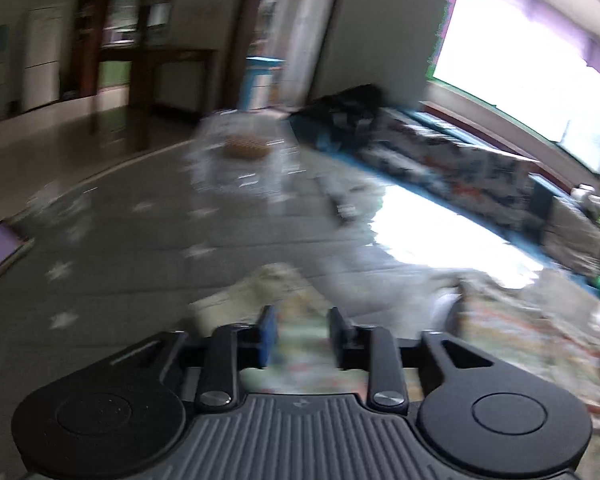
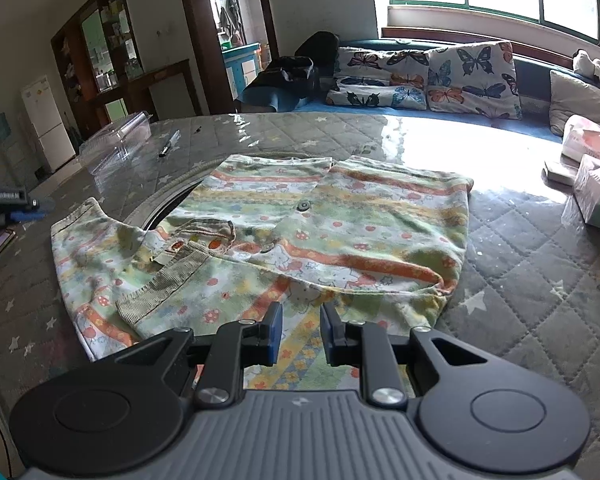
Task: Fold clothes
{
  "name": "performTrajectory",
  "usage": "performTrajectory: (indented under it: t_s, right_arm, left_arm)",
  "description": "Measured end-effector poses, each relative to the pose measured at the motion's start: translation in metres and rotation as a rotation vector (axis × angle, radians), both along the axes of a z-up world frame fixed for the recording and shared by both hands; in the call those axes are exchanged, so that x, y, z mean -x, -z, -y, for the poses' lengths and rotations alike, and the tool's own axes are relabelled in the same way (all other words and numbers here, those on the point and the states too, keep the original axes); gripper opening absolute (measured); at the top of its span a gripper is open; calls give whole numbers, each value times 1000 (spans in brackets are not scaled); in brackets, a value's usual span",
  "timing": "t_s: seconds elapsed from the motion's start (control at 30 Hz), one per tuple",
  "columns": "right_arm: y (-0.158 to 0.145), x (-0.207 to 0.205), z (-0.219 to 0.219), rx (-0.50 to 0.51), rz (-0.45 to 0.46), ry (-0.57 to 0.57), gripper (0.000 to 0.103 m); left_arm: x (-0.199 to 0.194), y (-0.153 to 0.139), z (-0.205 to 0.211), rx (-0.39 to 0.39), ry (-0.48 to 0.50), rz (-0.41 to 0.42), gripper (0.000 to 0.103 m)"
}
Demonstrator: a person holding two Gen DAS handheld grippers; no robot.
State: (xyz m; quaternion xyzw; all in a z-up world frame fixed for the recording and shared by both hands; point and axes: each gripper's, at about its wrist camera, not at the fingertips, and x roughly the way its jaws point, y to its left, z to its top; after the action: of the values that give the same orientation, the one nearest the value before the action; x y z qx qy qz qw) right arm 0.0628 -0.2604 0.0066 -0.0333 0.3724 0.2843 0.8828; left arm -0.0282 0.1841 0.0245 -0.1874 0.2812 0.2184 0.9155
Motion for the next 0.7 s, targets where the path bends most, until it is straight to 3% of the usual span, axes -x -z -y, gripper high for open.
performTrajectory:
  t_s: [0.17, 0.47, 0.6, 0.7]
  right_arm:
    - [2, -2, -7, 13, -8, -9, 20]
    - [2, -3, -18, 29, -17, -24, 21]
    - [1, -2, -16, 27, -14, -18, 21]
    - [0, -1, -12, 22, -11, -11, 21]
  left_arm:
    - [4, 25, -34, 29, -102, -46, 43]
    - [-14, 37, -41, 16, -113, -47, 40]
    - [-18, 38, -38, 8, -93, -41, 9]
    - [-17, 33, -38, 40, -77, -6, 6]
